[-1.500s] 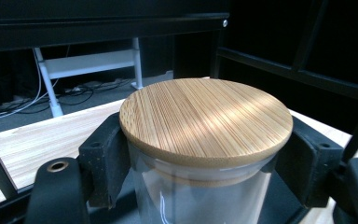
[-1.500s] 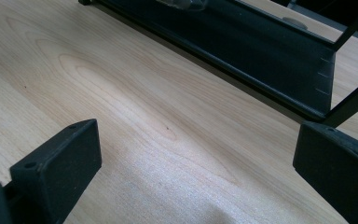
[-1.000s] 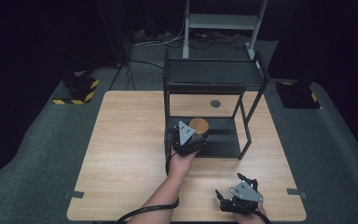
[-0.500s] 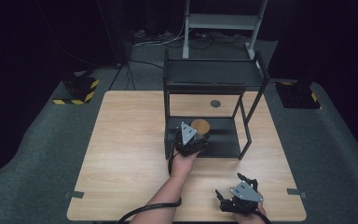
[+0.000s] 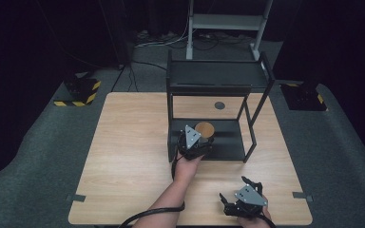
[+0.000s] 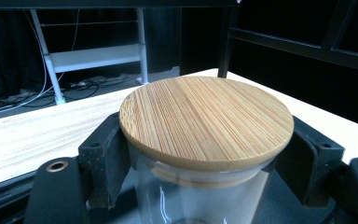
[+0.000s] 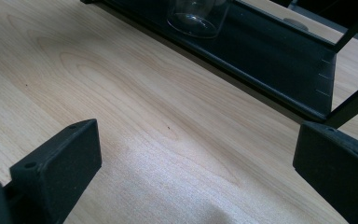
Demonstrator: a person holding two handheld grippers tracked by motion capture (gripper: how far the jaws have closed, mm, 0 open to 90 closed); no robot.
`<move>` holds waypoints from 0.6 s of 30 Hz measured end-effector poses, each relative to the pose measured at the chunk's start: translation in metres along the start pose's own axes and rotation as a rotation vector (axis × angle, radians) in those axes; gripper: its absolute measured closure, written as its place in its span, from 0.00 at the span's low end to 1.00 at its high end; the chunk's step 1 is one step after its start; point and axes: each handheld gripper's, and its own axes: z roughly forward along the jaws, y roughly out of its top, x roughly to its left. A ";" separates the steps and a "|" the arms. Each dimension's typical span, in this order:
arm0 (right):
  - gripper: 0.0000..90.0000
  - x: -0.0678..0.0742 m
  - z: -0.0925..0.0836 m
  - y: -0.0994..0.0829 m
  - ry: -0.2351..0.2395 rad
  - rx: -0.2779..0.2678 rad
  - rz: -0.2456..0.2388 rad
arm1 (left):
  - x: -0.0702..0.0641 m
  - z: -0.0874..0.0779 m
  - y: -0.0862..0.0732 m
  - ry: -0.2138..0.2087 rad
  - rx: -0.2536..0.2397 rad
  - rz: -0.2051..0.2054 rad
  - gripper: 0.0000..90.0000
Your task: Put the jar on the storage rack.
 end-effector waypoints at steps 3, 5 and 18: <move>0.01 0.000 0.000 0.000 0.000 0.000 0.001 | 0.001 0.000 0.000 -0.006 0.006 -0.010 0.29; 0.01 0.000 0.000 0.000 0.000 -0.001 0.001 | 0.001 -0.001 0.000 -0.009 0.008 -0.011 0.29; 0.01 0.000 0.000 0.000 0.001 -0.001 0.002 | 0.003 0.000 0.001 -0.023 0.035 -0.025 0.23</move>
